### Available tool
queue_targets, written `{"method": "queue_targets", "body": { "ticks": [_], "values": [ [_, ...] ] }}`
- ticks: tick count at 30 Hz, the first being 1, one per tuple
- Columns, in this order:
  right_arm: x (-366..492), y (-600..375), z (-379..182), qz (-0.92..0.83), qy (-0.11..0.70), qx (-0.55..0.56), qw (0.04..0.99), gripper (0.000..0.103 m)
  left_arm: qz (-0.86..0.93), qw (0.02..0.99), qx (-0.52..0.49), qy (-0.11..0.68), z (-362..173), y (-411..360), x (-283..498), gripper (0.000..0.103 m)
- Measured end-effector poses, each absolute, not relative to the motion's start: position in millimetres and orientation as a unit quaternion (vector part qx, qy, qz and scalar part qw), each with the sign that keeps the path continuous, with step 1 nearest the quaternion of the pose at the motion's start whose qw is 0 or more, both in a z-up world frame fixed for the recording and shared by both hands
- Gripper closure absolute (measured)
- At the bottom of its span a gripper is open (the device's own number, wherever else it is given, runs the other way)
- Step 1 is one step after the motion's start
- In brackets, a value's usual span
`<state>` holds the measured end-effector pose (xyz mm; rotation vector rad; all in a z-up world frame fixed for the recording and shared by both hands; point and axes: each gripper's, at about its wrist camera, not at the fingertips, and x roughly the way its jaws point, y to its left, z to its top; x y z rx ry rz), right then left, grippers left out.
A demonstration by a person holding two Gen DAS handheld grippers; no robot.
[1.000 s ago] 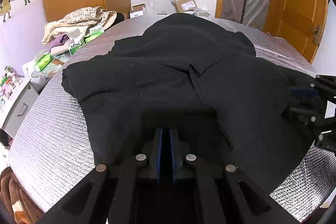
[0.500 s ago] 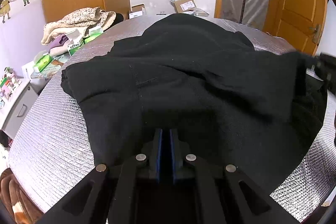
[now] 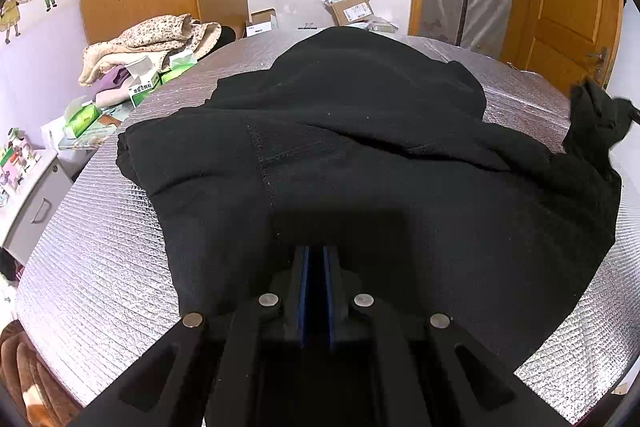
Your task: Fold clothes
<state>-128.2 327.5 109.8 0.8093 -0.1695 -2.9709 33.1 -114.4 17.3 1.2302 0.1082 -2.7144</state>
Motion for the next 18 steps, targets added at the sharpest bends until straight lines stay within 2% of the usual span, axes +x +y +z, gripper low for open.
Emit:
{"method": "queue_targets", "body": {
  "ticks": [5, 9, 13, 15, 17, 18],
  "values": [
    [-111, 396, 109, -0.959, -0.089, 0.257, -0.082, 0.099, -0.907, 0.076, 0.412, 0.033, 18, -115, 31, 0.096],
    [-97, 432, 105, -0.95, -0.102, 0.262, -0.14, 0.099, -0.907, 0.062, 0.414, 0.032, 18, -118, 31, 0.096],
    [-91, 457, 88, -0.929, -0.096, 0.314, -0.168, 0.097, -0.905, 0.047, 0.42, 0.046, 20, -123, 30, 0.096],
    [-93, 461, 76, -0.918, -0.097, 0.342, -0.177, 0.093, -0.903, 0.044, 0.42, 0.079, 24, -130, 33, 0.096],
    [-85, 461, 74, -0.917, -0.102, 0.333, -0.196, 0.084, -0.91, 0.042, 0.401, 0.101, 32, -137, 42, 0.096],
    [-79, 462, 74, -0.918, -0.106, 0.325, -0.203, 0.083, -0.913, 0.041, 0.391, 0.111, 37, -140, 47, 0.096]
  ]
}}
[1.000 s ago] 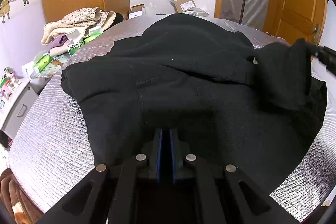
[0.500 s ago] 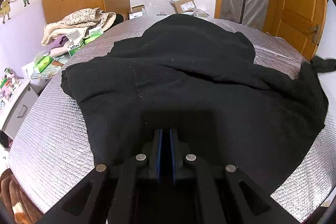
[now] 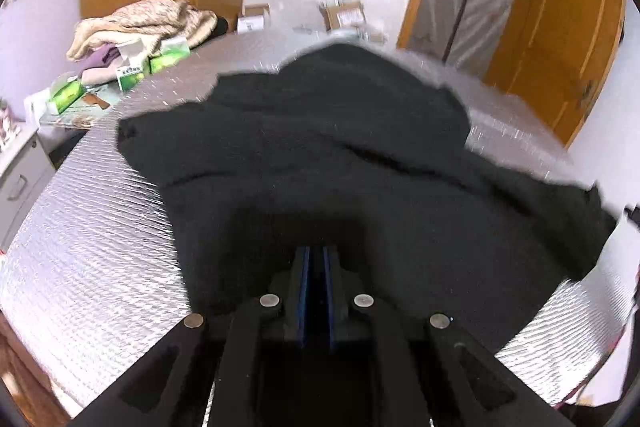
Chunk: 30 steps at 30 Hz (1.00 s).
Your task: Fold clothes
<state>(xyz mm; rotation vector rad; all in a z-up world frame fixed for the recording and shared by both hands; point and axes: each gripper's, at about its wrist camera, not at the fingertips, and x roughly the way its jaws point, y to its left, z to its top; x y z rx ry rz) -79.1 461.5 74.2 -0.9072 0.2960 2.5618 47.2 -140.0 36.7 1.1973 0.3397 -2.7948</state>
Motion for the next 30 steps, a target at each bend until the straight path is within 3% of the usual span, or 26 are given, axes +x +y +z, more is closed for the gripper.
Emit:
{"method": "queue_targets", "body": {
  "ticks": [3, 6, 11, 18, 30],
  "values": [
    [-58, 456, 84, 0.932, 0.121, -0.283, 0.193, 0.076, -0.924, 0.072, 0.352, 0.131, 51, -156, 64, 0.096],
    [-54, 412, 92, 0.955, 0.092, -0.261, 0.109, 0.075, -0.924, 0.109, 0.334, 0.149, 57, -174, 76, 0.096],
    [-67, 319, 80, 0.956, 0.046, -0.282, -0.071, 0.075, -0.914, 0.126, 0.335, 0.193, 52, -190, 95, 0.085],
    [-63, 229, 55, 0.927, 0.007, -0.311, -0.212, 0.074, -0.899, 0.101, 0.33, 0.269, 39, -193, 136, 0.069],
    [-46, 209, 51, 0.913, -0.004, -0.324, -0.247, 0.073, -0.859, 0.037, 0.357, 0.365, 20, -172, 153, 0.067]
  ]
}}
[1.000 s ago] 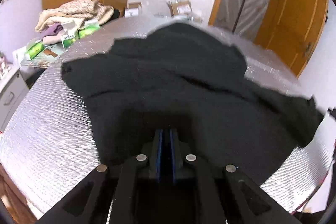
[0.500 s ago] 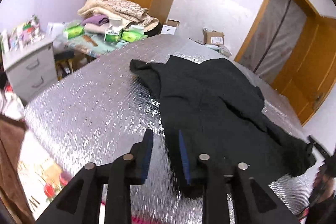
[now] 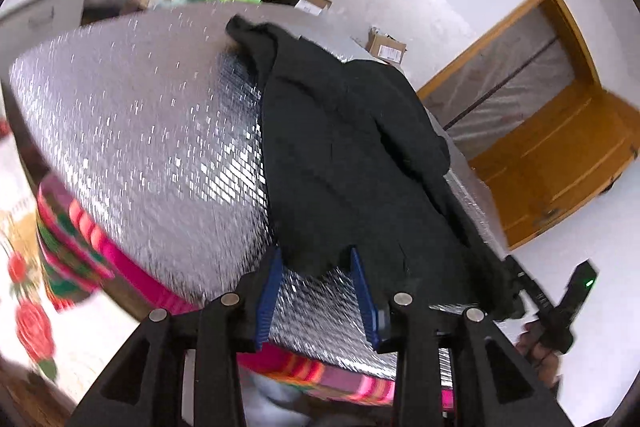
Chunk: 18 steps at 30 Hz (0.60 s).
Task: Fold clothes
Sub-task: 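Release the garment with both grippers and spread it flat on the bed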
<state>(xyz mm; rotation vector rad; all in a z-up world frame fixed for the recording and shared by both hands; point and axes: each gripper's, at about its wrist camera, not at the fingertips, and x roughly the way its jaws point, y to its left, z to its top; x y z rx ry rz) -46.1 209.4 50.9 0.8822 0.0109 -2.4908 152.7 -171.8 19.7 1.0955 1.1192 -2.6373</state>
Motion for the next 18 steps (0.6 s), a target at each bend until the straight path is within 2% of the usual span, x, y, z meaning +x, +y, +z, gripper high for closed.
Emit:
{"method": "queue_targets", "body": {
  "ticks": [3, 9, 11, 15, 17, 18],
  "values": [
    [-41, 210, 51, -0.913, 0.006, 0.323, 0.25, 0.073, -0.869, 0.027, 0.362, 0.336, 25, -162, 155, 0.067],
    [-42, 201, 49, -0.909, 0.008, 0.323, 0.263, 0.073, -0.909, 0.084, 0.388, 0.129, 25, -121, 138, 0.067],
    [-42, 200, 49, -0.908, 0.01, 0.322, 0.267, 0.073, -0.911, 0.092, 0.387, 0.104, 23, -118, 132, 0.067],
    [-41, 197, 48, -0.906, 0.011, 0.323, 0.273, 0.073, -0.913, 0.101, 0.378, 0.119, 22, -130, 120, 0.067],
    [-42, 197, 47, -0.904, 0.01, 0.327, 0.274, 0.073, -0.912, 0.106, 0.378, 0.122, 22, -137, 119, 0.08],
    [-42, 197, 46, -0.904, 0.01, 0.329, 0.274, 0.073, -0.91, 0.118, 0.381, 0.117, 22, -140, 117, 0.094]
  ]
}}
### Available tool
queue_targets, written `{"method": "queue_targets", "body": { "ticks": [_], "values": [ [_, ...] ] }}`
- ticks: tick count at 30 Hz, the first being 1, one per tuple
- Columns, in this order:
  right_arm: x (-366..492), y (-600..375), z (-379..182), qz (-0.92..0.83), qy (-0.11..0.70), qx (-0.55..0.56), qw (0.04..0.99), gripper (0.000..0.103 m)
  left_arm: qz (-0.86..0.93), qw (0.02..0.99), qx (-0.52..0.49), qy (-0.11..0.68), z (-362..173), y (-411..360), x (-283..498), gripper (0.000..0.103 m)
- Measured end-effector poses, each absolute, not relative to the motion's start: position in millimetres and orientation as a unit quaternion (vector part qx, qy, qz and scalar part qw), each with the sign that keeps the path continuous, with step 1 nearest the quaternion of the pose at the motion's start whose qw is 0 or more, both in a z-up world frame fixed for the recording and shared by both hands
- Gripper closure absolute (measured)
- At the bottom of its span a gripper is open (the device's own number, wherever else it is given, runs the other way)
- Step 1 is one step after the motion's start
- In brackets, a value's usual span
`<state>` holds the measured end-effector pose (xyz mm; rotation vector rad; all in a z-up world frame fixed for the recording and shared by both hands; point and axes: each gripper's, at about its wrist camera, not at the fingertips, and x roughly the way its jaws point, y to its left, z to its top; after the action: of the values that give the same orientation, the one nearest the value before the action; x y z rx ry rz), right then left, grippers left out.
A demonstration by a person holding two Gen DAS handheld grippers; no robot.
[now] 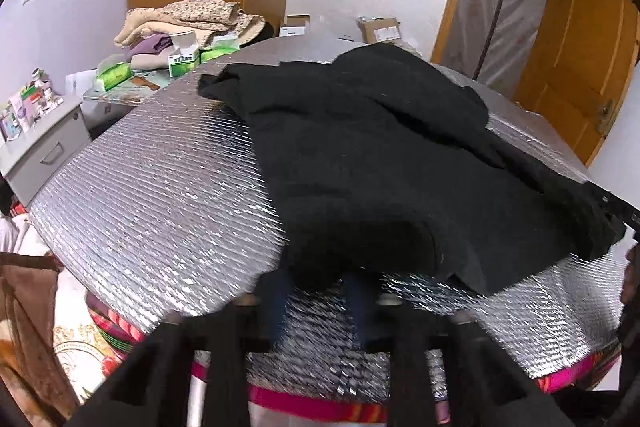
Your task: Fold clothes
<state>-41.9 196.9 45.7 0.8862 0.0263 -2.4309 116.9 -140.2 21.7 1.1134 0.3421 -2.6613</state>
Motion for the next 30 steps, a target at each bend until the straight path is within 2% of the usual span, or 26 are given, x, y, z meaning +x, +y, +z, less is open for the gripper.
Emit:
{"method": "queue_targets", "body": {
  "ticks": [12, 18, 26, 30],
  "values": [
    [-52, 186, 37, -0.894, 0.012, 0.35, 0.28, 0.073, -0.879, 0.298, 0.354, 0.112, 33, -240, 125, 0.096],
    [-56, 175, 26, -0.881, 0.028, 0.376, 0.286, 0.073, -0.86, 0.308, 0.388, 0.121, 20, -264, 122, 0.095],
    [-60, 164, 11, -0.864, 0.054, 0.412, 0.285, 0.071, -0.841, 0.366, 0.365, 0.159, 28, -289, 153, 0.093],
    [-60, 161, 7, -0.861, 0.058, 0.418, 0.285, 0.069, -0.867, 0.329, 0.325, 0.183, 50, -275, 158, 0.093]
  ]
}}
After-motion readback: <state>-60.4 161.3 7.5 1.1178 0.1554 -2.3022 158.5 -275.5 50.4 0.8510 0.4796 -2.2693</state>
